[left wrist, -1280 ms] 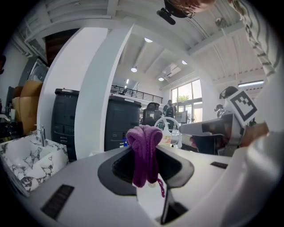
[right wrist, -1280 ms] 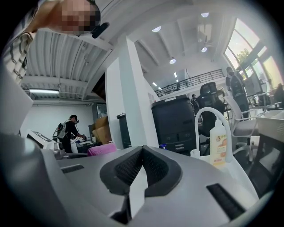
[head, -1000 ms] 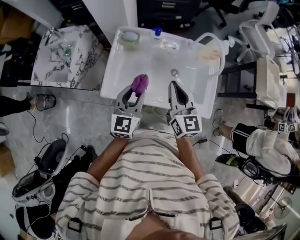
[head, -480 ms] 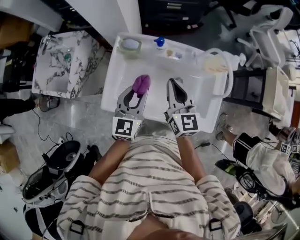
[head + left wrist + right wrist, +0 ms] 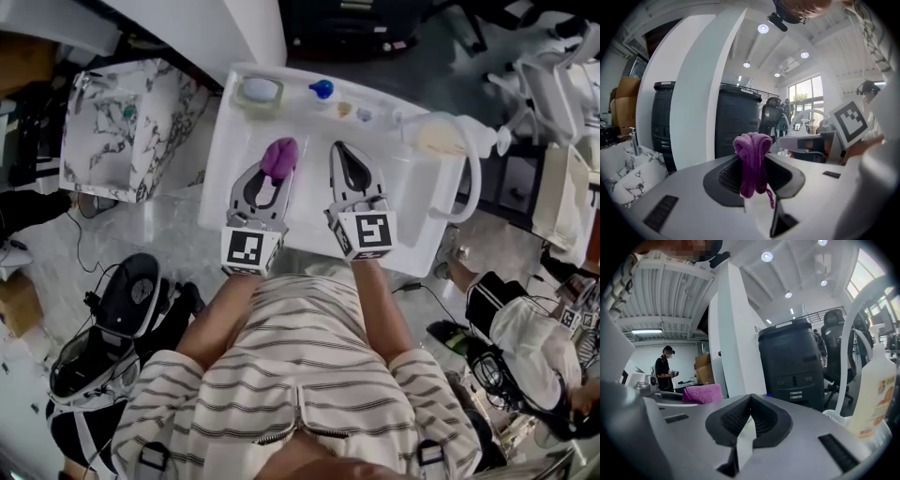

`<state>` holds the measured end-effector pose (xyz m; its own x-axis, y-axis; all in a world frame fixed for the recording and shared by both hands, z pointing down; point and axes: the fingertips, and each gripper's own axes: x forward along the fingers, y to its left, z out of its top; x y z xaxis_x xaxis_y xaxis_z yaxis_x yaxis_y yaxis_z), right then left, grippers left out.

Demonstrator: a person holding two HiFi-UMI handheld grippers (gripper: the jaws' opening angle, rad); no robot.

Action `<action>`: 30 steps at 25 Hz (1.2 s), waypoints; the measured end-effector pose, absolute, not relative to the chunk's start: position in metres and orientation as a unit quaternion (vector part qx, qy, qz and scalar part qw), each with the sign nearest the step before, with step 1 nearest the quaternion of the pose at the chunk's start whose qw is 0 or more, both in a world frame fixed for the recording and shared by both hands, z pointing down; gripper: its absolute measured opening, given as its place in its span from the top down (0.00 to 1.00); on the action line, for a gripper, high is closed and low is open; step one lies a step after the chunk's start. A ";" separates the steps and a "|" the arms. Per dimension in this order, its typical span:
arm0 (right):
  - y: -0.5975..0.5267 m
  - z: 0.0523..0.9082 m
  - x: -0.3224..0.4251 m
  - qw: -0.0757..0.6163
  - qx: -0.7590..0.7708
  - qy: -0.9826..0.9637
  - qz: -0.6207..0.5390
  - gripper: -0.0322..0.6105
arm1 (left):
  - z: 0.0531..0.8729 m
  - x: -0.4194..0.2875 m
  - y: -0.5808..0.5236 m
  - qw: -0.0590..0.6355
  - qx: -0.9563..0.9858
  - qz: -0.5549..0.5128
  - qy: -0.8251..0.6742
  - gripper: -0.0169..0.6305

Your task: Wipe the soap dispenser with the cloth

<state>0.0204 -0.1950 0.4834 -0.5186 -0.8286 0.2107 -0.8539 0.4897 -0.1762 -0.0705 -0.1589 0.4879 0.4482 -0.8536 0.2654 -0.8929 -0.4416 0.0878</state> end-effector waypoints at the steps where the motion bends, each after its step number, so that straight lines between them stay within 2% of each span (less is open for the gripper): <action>1: -0.200 0.487 0.020 0.051 0.488 -0.862 0.129 0.94 | 0.491 -0.071 -0.162 0.108 0.844 0.093 -0.518 0.79; 7: -0.224 0.509 0.021 0.052 0.486 -0.863 0.131 0.94 | 0.506 -0.068 -0.174 0.117 0.839 0.096 -0.523 0.79; 20: -0.272 0.546 0.009 0.078 0.480 -0.864 0.132 0.76 | 0.524 -0.074 -0.194 0.127 0.830 0.100 -0.534 0.79; 30: -0.300 0.571 0.004 0.111 0.489 -0.857 0.114 0.70 | 0.535 -0.070 -0.190 0.136 0.828 0.104 -0.535 0.79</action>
<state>0.0041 -0.2999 0.5707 -0.4964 -0.8141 0.3014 -0.8645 0.4951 -0.0867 -0.0705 -0.1905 0.5352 0.4065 -0.8568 0.3172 -0.9133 -0.3914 0.1130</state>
